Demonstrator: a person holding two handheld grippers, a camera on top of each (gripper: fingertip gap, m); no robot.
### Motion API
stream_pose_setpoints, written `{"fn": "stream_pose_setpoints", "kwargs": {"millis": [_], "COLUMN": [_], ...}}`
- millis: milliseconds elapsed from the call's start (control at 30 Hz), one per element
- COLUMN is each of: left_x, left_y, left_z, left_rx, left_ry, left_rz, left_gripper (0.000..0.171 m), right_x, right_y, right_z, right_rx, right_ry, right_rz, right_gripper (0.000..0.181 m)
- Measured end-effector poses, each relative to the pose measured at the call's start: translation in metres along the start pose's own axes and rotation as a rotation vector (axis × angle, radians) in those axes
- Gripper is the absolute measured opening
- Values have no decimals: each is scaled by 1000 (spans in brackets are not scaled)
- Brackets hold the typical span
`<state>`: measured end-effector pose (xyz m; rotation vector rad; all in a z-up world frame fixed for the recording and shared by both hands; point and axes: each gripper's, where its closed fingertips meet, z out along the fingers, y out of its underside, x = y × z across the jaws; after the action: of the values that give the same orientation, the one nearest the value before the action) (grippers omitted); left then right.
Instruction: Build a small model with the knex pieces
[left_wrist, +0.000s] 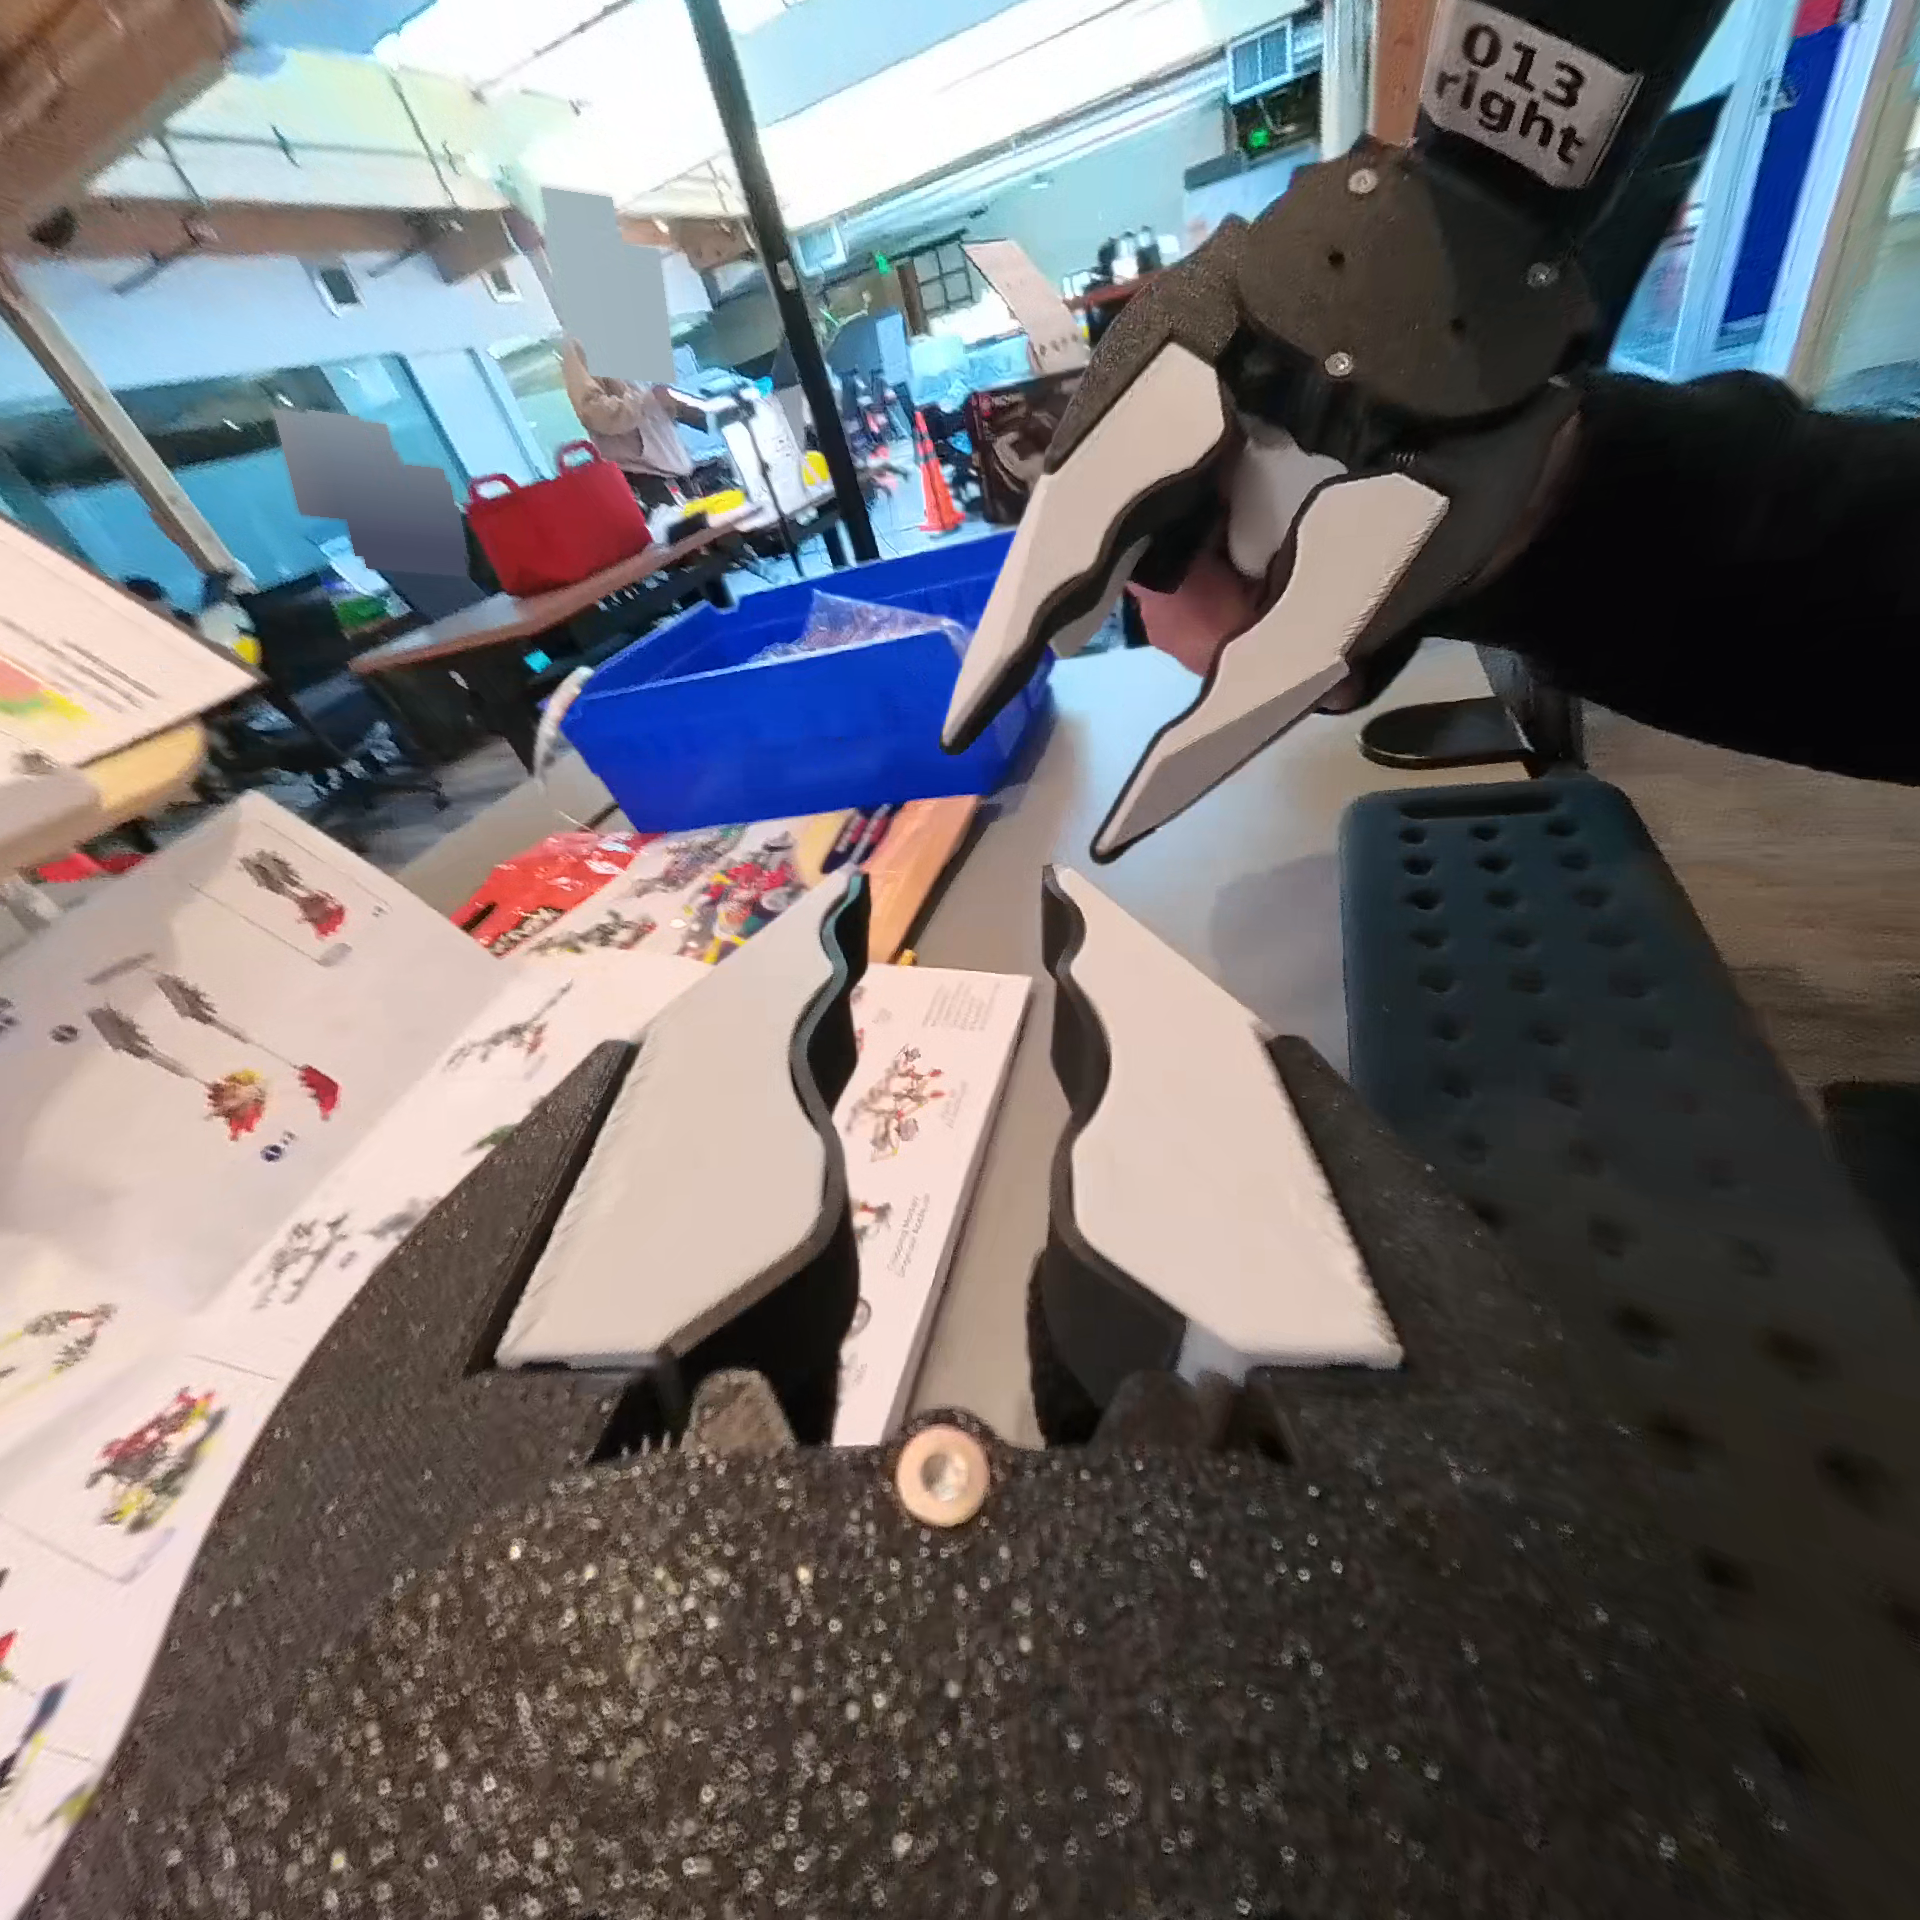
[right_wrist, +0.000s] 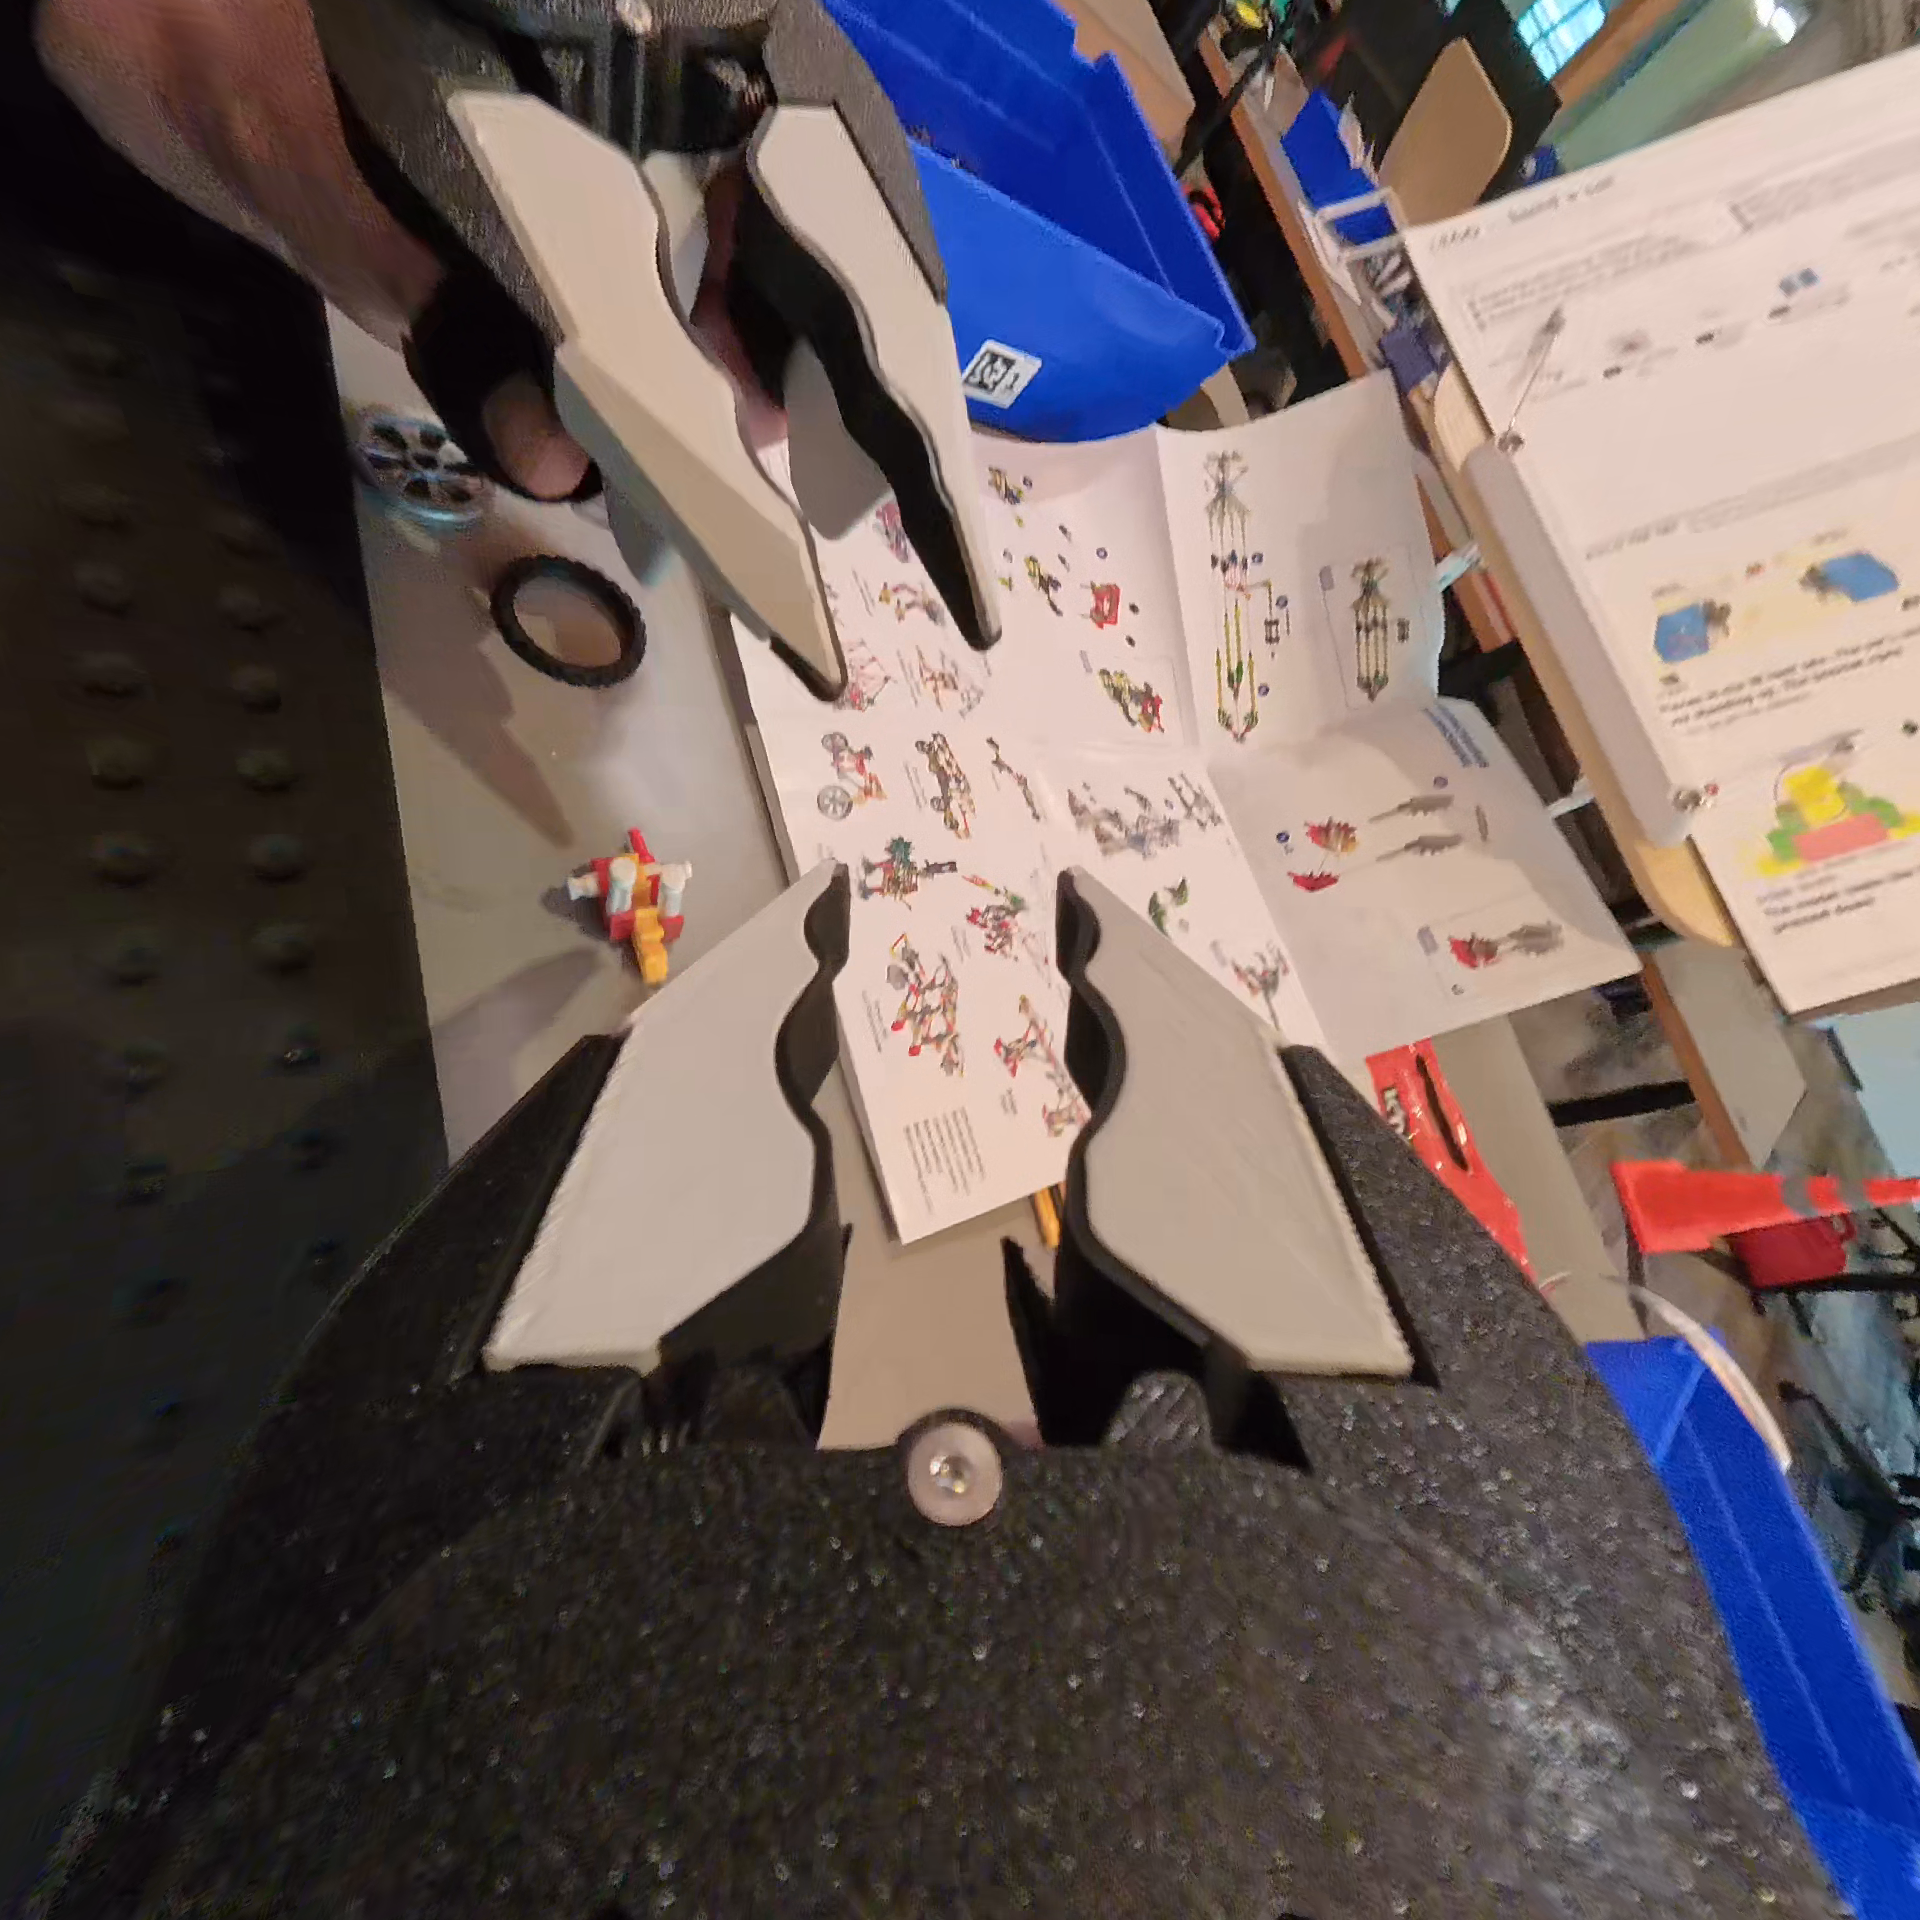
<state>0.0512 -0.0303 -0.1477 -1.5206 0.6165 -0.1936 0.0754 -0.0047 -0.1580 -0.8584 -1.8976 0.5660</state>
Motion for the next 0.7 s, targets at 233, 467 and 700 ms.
{"fn": "stream_pose_setpoints", "kwargs": {"millis": [233, 467, 700], "left_x": [10, 33, 41], "left_y": [52, 97, 119], "left_z": [-10, -21, -14], "left_rx": [-311, -507, -599], "left_ry": [117, 273, 292], "left_rz": [64, 97, 147], "left_gripper": [31, 31, 31], "right_x": [-35, -64, -87], "right_y": [32, 32, 41], "right_z": [3, 22, 48], "right_rx": [-93, -108, -225], "right_ry": [-140, -224, -310], "right_rz": [110, 165, 216], "right_gripper": [38, 38, 39]}}
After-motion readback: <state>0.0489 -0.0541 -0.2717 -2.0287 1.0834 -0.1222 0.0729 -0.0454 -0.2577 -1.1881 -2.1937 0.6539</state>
